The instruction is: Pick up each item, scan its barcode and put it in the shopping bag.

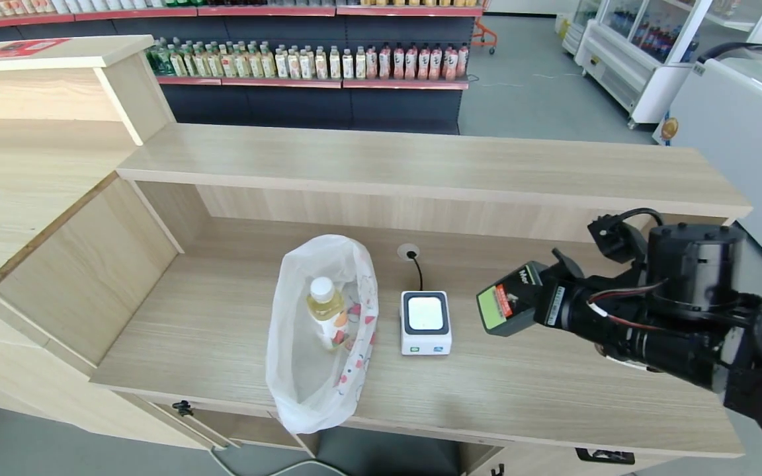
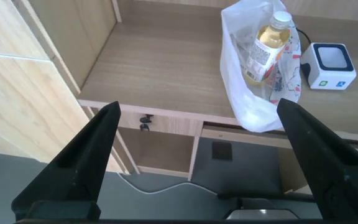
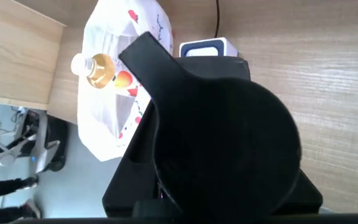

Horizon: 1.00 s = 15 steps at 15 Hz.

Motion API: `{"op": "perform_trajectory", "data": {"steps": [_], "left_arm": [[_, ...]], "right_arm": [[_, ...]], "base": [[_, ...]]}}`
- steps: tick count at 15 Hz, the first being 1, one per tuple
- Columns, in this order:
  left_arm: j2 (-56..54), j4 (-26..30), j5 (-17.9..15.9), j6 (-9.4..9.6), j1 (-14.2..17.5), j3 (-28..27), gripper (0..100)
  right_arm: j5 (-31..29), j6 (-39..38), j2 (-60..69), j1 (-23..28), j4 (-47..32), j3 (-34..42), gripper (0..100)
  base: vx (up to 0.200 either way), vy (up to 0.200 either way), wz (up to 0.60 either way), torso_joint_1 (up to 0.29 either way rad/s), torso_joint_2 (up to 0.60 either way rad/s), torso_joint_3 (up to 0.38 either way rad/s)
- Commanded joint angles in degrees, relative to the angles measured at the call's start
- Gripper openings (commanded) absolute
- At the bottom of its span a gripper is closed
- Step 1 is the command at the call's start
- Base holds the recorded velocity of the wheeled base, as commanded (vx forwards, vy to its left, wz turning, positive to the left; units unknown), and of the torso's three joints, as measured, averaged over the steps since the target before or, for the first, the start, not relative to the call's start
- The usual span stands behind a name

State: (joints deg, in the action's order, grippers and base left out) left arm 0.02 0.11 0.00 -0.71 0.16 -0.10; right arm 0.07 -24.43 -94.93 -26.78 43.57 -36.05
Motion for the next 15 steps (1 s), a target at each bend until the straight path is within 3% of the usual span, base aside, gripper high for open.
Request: {"op": "perform_trajectory", "data": {"steps": [1, 4, 9, 15], "left_arm": [[-0.02, 0.07, 0.00, 0.00, 0.02, 0.01, 100], [-0.02, 0.07, 0.00, 0.00, 0.02, 0.01, 100], [-0.02, 0.07, 0.00, 0.00, 0.02, 0.01, 100], [-0.02, 0.07, 0.00, 0.00, 0.02, 0.01, 100]], "right_arm": [[-0.60, 0.79, -7.38, -0.11, 1.87, -1.22, 0], [-0.69, 2.02, -12.74, 0.15, 3.01, -2.80, 0], [-2.45, 5.45, -20.74, 1.73, 11.63, -3.59, 0], [-2.18, 5.89, -26.36, 2.52, 11.27, -12.91, 0]], "base": [[0.000, 0.000, 0.00, 0.000, 0.00, 0.000], [0.000, 0.000, 0.00, 0.000, 0.00, 0.000], [0.000, 0.000, 0.00, 0.000, 0.00, 0.000], [0.000, 0.000, 0.00, 0.000, 0.00, 0.000]]}}
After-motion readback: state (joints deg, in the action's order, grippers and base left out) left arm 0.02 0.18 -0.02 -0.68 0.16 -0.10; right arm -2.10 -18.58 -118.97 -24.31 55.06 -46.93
